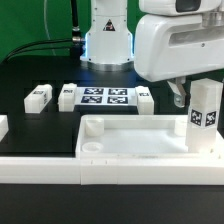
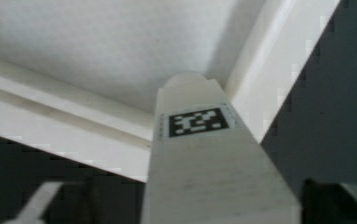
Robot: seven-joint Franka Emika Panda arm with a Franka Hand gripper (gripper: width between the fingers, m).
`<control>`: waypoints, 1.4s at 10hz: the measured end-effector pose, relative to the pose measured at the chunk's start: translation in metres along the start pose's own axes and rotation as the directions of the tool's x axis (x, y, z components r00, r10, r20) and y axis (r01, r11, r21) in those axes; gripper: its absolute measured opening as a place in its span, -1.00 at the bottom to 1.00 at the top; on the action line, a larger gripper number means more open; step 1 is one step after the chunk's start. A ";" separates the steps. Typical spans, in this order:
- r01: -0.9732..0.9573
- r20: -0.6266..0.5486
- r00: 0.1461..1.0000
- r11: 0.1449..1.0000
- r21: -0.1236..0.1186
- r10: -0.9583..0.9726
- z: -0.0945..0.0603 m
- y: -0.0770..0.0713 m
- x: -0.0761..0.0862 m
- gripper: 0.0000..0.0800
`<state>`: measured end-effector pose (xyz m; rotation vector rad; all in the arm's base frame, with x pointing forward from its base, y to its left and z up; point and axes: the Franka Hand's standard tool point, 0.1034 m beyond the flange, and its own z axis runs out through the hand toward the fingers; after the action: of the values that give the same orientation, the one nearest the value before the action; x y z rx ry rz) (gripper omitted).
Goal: Assemble desk
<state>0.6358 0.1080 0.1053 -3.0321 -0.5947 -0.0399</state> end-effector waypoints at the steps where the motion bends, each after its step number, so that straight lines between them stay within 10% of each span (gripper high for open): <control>1: 0.000 0.000 1.000 1.000 0.000 0.000 0.000 0.000 0.000 -0.05; 7: -0.348 -0.006 0.938 0.938 0.005 0.348 0.000 -0.001 0.000 -0.29; 14: -0.904 -0.002 0.426 0.426 0.043 0.905 0.001 -0.003 0.002 -0.28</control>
Offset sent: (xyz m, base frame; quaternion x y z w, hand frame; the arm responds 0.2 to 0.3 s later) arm 0.0000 0.0000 0.0000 0.0000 0.0000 0.0000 1.0000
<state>0.6365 0.1116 0.1049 -2.8370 1.1066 -0.0179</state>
